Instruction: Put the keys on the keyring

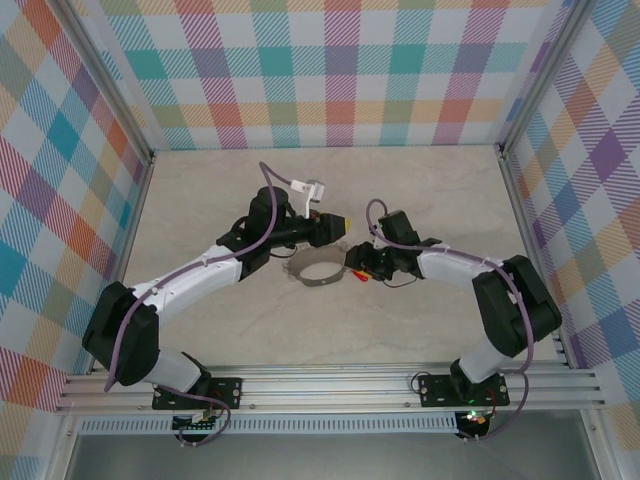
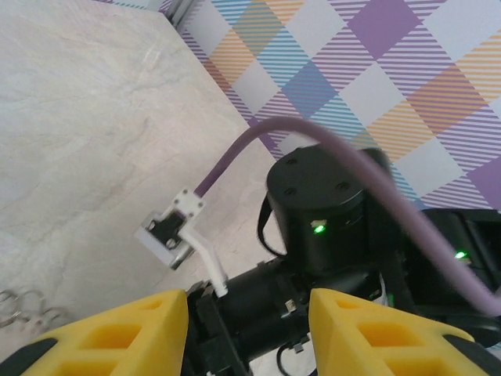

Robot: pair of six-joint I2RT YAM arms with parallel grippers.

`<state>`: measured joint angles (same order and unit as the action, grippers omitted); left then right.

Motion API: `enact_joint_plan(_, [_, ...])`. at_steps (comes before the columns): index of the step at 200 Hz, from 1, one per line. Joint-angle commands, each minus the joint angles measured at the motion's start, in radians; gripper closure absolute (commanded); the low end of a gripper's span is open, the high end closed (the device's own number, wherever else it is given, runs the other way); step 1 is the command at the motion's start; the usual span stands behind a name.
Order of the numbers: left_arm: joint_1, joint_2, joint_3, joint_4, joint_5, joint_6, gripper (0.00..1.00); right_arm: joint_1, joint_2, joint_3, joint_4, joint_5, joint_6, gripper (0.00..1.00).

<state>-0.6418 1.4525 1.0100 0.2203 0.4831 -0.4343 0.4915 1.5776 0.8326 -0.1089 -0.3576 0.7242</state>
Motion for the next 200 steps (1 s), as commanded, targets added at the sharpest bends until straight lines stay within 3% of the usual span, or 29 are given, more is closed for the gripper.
enact_joint_plan(1, [-0.015,-0.005,-0.007,0.042,-0.018,-0.008,0.55,-0.022,-0.081,0.027,-0.123,0.074,-0.088,0.51])
enact_joint_plan(30, [-0.014,-0.025,-0.016,0.031,-0.056,0.004,0.55,-0.039,-0.088,0.039,-0.175,0.149,-0.148,0.57])
enact_joint_plan(60, [-0.013,-0.058,-0.016,-0.016,-0.125,0.031,0.55,-0.034,-0.039,0.058,-0.159,0.096,-0.169,0.67])
enact_joint_plan(81, [-0.006,-0.084,-0.015,-0.057,-0.185,0.048,0.54,-0.011,-0.013,0.075,-0.152,0.083,-0.172,0.69])
enact_joint_plan(129, [0.043,-0.131,-0.019,-0.111,-0.199,0.066,0.53,0.038,0.082,0.129,-0.153,0.077,-0.217,0.59])
enact_joint_plan(200, [0.087,-0.14,-0.025,-0.126,-0.152,0.066,0.53,0.037,0.198,0.153,-0.033,0.009,-0.276,0.53])
